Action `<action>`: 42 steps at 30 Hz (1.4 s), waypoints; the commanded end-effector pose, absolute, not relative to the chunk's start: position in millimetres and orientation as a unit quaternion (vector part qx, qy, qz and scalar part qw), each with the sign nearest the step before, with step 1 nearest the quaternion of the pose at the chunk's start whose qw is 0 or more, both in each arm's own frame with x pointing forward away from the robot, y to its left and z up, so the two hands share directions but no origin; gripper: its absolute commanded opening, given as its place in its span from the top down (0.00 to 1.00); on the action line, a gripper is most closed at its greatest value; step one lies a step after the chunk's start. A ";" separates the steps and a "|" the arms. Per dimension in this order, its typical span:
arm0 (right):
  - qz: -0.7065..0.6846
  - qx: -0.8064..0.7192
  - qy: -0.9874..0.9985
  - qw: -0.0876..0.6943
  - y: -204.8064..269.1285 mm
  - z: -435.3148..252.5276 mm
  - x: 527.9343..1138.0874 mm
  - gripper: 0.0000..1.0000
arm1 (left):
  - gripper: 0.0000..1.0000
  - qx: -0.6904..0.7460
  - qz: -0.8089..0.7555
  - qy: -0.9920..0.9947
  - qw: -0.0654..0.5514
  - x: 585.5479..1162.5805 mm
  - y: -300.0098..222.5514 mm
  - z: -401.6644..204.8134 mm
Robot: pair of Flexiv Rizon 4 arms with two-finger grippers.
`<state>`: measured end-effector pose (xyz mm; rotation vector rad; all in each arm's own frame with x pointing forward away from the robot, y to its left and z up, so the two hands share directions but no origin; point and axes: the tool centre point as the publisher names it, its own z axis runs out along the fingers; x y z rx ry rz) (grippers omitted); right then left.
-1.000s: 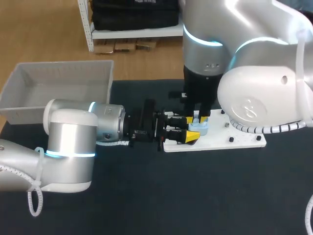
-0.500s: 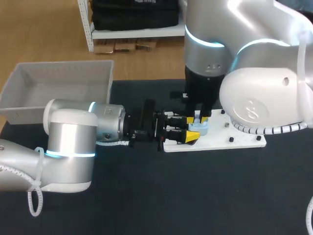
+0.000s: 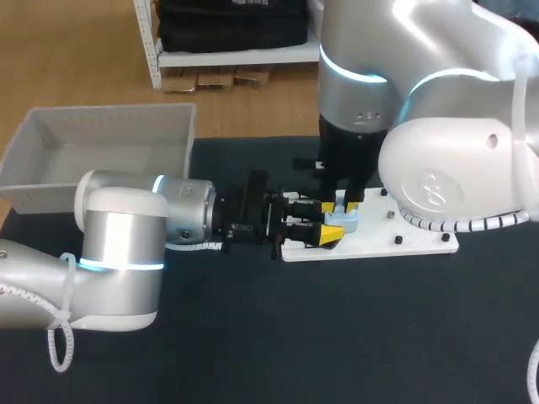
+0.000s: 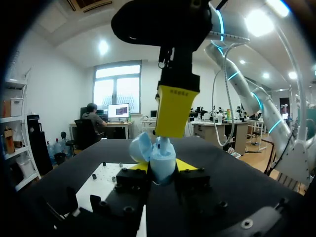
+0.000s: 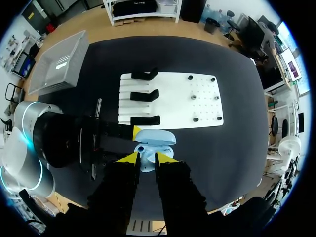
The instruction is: Pick up each earbud case from the left stands, insert the matching earbuds, close the lid, and place the case in the box.
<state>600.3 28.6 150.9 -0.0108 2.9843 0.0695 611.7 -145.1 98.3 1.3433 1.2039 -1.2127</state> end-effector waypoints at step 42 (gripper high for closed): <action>0.026 -0.005 0.996 0.081 29.9 149.0 603.1 1.00 | 1.00 0.548 -0.494 0.491 0.464 612.3 -144.9 98.9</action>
